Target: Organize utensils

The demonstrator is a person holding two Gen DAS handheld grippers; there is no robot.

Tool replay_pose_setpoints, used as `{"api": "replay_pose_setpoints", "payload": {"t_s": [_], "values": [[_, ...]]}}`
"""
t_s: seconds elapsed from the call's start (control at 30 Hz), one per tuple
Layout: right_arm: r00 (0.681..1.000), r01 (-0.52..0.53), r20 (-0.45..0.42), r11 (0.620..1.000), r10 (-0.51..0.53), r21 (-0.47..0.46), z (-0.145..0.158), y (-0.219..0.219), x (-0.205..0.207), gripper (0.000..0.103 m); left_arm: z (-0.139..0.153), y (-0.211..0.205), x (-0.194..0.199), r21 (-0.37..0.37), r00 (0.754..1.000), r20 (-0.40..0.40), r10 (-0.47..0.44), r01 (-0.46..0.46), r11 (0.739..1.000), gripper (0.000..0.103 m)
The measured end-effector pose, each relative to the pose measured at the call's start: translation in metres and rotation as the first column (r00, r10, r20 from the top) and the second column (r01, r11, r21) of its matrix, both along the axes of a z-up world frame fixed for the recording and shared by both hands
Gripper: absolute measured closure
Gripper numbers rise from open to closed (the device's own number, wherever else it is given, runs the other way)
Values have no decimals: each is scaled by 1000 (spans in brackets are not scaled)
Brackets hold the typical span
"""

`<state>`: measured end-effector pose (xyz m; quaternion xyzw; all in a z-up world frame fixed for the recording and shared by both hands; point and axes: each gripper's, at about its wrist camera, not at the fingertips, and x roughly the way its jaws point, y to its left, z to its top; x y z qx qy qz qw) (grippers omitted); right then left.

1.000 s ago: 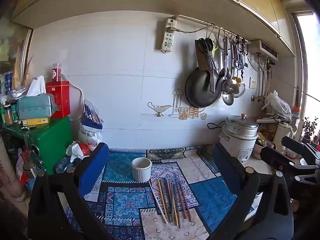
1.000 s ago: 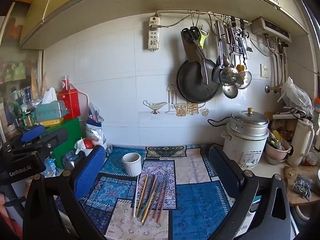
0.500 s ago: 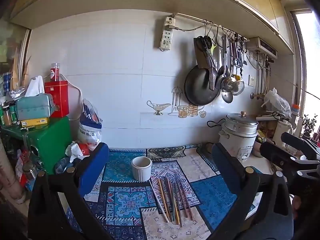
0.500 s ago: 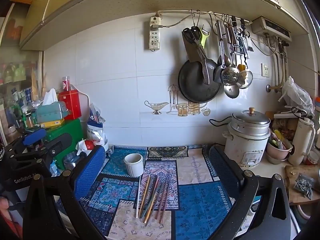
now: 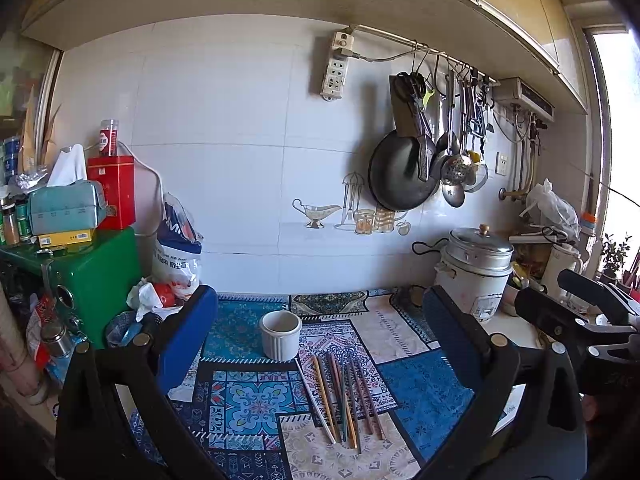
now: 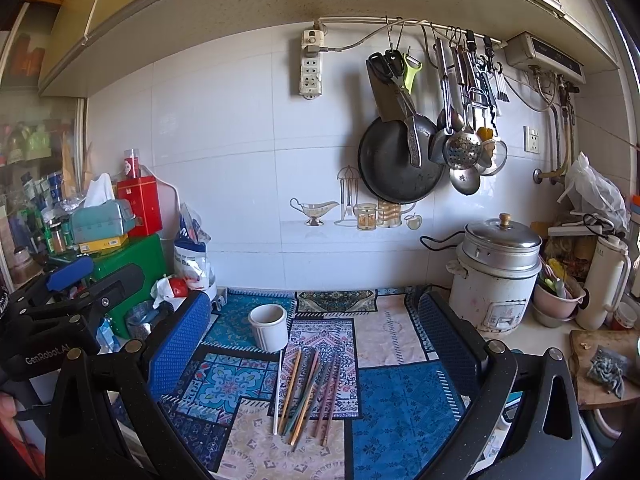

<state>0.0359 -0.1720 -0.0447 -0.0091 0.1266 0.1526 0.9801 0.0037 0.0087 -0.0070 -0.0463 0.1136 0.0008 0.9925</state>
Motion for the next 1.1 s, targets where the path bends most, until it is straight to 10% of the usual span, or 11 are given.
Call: {"api": "replay_pose_setpoints", "payload": {"t_s": [1.1], "values": [[1000, 15, -7, 1000, -15, 0, 4, -4, -3, 0, 4, 2, -3, -1, 1000, 3, -21, 21, 1000, 0]]}}
